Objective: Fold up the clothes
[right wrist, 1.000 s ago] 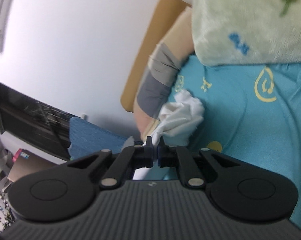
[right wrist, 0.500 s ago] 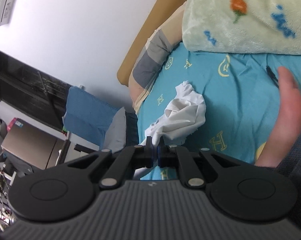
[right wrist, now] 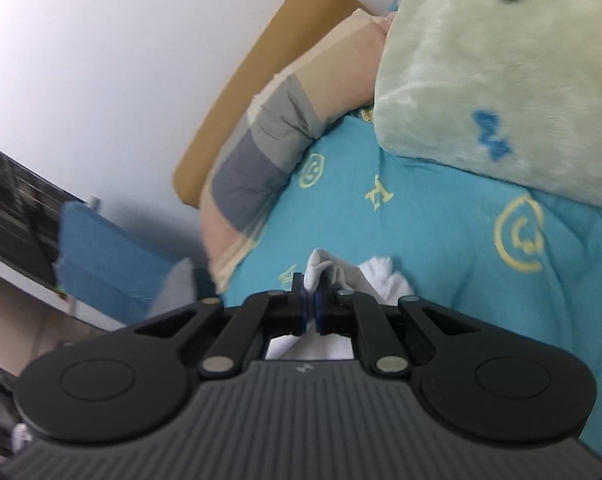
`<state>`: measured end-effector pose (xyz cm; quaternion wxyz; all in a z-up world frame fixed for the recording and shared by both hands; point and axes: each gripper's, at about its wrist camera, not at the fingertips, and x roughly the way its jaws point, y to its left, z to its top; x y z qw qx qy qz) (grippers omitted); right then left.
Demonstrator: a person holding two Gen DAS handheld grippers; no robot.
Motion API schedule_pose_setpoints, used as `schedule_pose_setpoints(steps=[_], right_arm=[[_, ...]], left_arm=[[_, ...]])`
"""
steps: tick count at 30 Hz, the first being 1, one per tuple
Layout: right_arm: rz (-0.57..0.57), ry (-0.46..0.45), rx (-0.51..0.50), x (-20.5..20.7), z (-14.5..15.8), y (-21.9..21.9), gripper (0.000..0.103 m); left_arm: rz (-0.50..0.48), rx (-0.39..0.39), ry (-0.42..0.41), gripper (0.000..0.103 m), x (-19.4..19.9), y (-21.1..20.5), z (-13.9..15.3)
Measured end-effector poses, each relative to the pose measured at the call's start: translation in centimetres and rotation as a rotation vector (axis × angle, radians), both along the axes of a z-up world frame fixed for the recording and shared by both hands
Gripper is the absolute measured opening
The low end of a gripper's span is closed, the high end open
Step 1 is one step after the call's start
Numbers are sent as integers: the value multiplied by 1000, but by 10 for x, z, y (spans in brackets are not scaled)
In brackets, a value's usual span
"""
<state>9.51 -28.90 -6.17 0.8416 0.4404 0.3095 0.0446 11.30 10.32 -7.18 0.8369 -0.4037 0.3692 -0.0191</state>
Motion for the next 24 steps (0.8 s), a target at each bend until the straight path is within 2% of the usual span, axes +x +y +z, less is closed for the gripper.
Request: schedule_pose_setpoints(steps=[3,7,13,14,15,16,17,18,20,21,24], right_arm=[[3,15,-58,43,-14,10,7],[44,48,-80,60,-43,12,7],[59,33,-76,90,-52,20,10],[75,34,-74,94,-54,21,14],[90,36,-72,97,-57,22,20],[105,35,-68,99,-58,23,43],[116,22,-57,98,-57,24,69],[127,8,-48,96,-56,26,77],[148,-37,-68,87,-45,30,79],[159,-68,-94,81,-39,33,79],[191,-160,-172,64,-21,42,79]], left_arm=[[-24,29,-1,12,16,3,-29],[-46,86,-14,12,30,-2,-55],[-109,243,-44,13,58,-16,-62],[-124,261,-36,19,61,-18,-63],[-143,265,-39,31,61,-20,-63],[-162,269,-43,39,61,-23,-63],[-181,272,-47,56,61,-25,-63],[-197,283,-60,70,58,-28,-61],[-213,340,-103,84,46,-36,-50],[-220,373,-129,85,39,-40,-45],[-266,448,-109,90,35,-51,-49]])
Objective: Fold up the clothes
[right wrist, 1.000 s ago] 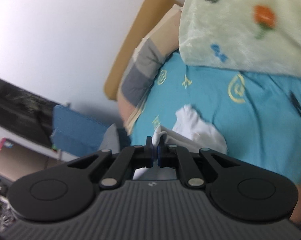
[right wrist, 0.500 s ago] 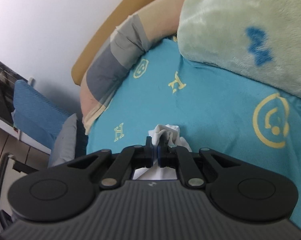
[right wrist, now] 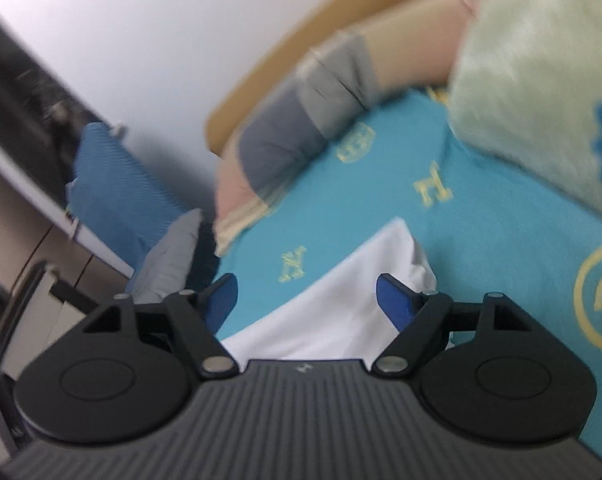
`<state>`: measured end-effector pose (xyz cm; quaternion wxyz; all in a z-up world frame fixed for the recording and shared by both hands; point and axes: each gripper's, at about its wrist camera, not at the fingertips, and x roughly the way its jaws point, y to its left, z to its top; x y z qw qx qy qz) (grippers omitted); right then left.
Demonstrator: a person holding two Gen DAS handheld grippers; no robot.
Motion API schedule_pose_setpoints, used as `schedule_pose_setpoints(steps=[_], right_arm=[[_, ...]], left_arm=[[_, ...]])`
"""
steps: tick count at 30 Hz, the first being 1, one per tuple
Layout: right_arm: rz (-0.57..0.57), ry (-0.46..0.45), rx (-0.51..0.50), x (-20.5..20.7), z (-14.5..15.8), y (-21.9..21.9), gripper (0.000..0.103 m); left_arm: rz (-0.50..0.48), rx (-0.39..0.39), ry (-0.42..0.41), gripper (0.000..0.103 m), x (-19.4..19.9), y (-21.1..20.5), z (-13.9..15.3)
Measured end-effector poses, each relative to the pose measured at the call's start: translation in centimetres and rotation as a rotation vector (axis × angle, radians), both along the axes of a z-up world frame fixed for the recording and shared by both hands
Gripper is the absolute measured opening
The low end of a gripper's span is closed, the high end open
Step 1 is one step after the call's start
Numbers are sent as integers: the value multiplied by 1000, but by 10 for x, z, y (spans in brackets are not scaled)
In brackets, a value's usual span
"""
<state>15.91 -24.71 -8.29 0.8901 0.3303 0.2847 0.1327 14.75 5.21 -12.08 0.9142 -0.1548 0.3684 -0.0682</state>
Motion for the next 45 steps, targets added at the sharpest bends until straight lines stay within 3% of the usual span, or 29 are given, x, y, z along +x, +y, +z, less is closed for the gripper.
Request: schedule_pose_setpoints(steps=[1,5,7,9,12,20,26,30,34,35,36,38,41,45], right_arm=[[8,-20,-38,-4,3,4,78],[77,14,-200,8,-6,23,51],[75,63,-281,21,-23,33,40],[87,99,-363,30,-42,43,36],[100,82,-433,29,-54,52,35],[115,52,-469,-8,-13,59,38],[146,132,-463,-40,-15,60,35],[109,134,-453,-52,-8,57,35],[52,109,-343,-71,15,46,39],[40,112,-297,-77,19,41,45],[29,115,-250,-83,24,37,52],[8,151,-153,-90,20,30,81],[-20,239,0,-92,0,21,85],[-57,355,204,-96,-27,9,86]], left_arm=[[-12,26,7,90,-1,-4,-1],[-58,129,53,90,-2,-18,-12],[-71,175,115,90,5,-22,-27],[-71,184,138,91,7,-22,-36],[-60,187,148,91,6,-21,-40],[-49,245,123,91,-29,-17,-27],[-10,225,164,91,-46,-10,-20],[2,203,175,91,-56,-7,-12],[-5,144,146,91,-80,-4,9],[-5,108,140,92,-88,-3,13],[-5,72,133,93,-95,-1,18],[1,-24,131,93,-109,5,24],[-16,-205,148,97,-116,15,21],[6,-403,302,97,-101,24,-10]])
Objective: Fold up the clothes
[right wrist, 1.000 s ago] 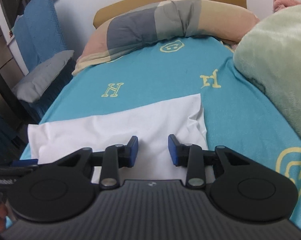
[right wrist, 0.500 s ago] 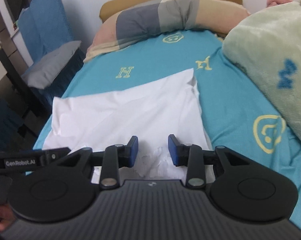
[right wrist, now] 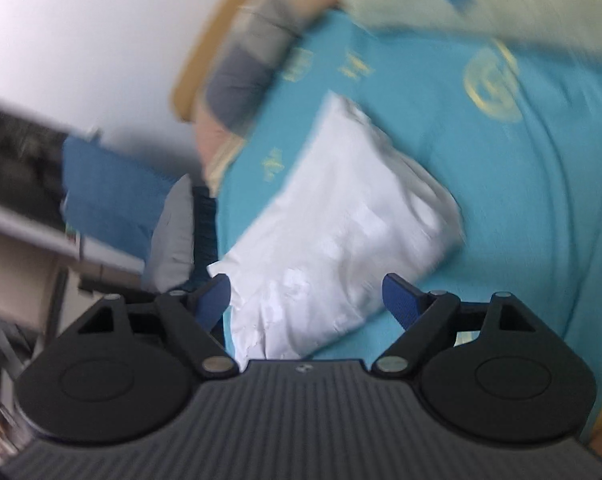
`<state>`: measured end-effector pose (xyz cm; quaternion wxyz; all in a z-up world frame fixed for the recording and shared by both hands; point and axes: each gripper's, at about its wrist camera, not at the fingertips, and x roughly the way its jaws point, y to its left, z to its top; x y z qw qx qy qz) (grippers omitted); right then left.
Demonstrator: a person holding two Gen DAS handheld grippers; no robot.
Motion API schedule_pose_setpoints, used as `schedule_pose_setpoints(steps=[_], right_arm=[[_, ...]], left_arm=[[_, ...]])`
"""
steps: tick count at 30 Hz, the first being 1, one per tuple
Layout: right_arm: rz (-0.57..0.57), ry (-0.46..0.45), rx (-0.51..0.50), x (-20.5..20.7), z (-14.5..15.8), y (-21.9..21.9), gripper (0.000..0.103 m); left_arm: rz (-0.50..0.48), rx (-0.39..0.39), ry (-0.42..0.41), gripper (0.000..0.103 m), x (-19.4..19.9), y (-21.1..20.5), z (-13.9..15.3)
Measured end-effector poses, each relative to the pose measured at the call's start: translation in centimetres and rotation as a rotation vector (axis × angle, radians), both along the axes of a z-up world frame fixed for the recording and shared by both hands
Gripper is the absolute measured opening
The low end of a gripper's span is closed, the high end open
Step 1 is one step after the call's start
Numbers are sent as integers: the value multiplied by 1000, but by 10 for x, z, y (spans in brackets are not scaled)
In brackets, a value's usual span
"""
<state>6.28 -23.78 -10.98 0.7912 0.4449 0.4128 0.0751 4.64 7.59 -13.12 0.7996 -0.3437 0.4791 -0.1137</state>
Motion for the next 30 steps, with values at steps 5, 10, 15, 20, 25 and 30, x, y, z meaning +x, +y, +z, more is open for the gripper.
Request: schedule_pose_setpoints(steps=[5,10,15,20,25,30], right_arm=[[-75,123,174,-2,-31,-10,78],[-174,138,149,7,-50,-13,60],[-150,70,70,13,-41,-5,29],[-117,-41,-29,6,-20,2,16],[-129,-141,-39,-14,13,-1,13],[-165,-236,-34,-48,63,-18,12]], left_arm=[[97,-155,173,94,14,14,-44],[269,-238,214,86,17,31,-61],[406,-263,213,47,17,44,-67],[392,-201,160,32,14,36,-54],[359,-240,134,25,9,43,-26],[280,-280,112,21,-8,27,20]])
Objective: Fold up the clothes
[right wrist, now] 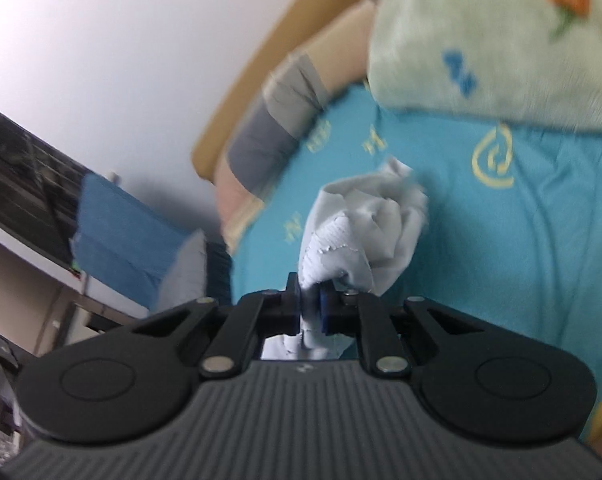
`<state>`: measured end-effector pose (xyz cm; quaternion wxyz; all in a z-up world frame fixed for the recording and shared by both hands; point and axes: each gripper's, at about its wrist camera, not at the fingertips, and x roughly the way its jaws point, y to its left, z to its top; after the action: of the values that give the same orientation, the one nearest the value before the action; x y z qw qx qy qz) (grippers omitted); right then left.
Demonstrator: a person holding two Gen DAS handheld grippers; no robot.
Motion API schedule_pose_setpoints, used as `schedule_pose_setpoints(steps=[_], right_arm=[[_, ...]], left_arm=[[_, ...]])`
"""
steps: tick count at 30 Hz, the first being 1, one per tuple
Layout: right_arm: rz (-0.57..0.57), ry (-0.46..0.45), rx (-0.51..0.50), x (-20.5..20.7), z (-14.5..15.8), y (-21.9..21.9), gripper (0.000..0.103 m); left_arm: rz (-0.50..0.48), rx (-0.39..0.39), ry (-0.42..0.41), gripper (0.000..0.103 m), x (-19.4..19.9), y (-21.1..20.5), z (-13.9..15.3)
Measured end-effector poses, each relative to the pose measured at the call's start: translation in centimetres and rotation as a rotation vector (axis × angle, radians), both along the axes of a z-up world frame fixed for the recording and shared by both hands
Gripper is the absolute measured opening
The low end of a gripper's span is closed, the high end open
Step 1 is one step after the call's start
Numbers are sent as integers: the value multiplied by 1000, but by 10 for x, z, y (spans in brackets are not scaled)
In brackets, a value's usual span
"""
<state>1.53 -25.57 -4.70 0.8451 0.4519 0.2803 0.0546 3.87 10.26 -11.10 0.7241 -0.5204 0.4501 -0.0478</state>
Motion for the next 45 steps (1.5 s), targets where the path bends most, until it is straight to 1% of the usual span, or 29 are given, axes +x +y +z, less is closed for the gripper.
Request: schedule_pose_setpoints(steps=[3,7,11,14,17,20,23,25,26,27,28,30,31,33,36,37,39,43,44,45], right_arm=[[-37,-43,15,-28,33,-28,12],[-117,-76,46,-67,71,-88,12],[-222,-93,37,-100,105,-164,12],[-300,-117,9,-119,129,-228,12],[-394,-130,-49,-131,154,-291,12],[-477,-152,-113,-137,185,-353,12],[-548,-196,-187,-142,218,-408,12],[-608,-240,-248,-148,233,-432,12],[-629,-254,-291,-153,235,-439,12],[-640,-233,-300,-157,221,-439,12],[-652,-213,-310,-161,207,-438,12],[-674,-172,-329,-170,179,-437,12],[-685,-152,-339,-174,165,-436,12],[-707,-110,-358,-183,136,-435,12],[-737,-50,-385,-196,94,-432,12],[-729,-38,-382,-203,81,-424,12],[-722,-22,-418,-206,73,-411,12],[-706,12,-488,-211,59,-386,13],[-700,34,-490,-212,64,-384,14],[-693,56,-493,-213,69,-382,14]], left_arm=[[-82,-18,-15,20,-5,-33,34],[-205,-8,-49,20,-5,-107,80],[-348,10,-92,20,-3,-205,119],[-463,14,-118,20,3,-292,143],[-568,4,-154,20,12,-381,168],[-653,-11,-231,20,10,-465,196],[-720,-84,-311,20,20,-540,214],[-763,-103,-361,20,19,-582,216],[-783,-104,-386,20,19,-601,211],[-804,-104,-412,20,18,-619,206],[-816,-86,-445,20,15,-631,197],[-841,-15,-495,20,9,-650,174],[-854,-2,-507,20,4,-653,159],[-888,6,-490,19,0,-651,125],[-954,55,-466,18,-10,-631,86],[-987,88,-484,18,-17,-625,78],[-1040,160,-530,18,-29,-615,70],[-1047,215,-568,20,-41,-598,90],[-1048,229,-577,25,-44,-593,94],[-1050,242,-586,34,-46,-589,99]])
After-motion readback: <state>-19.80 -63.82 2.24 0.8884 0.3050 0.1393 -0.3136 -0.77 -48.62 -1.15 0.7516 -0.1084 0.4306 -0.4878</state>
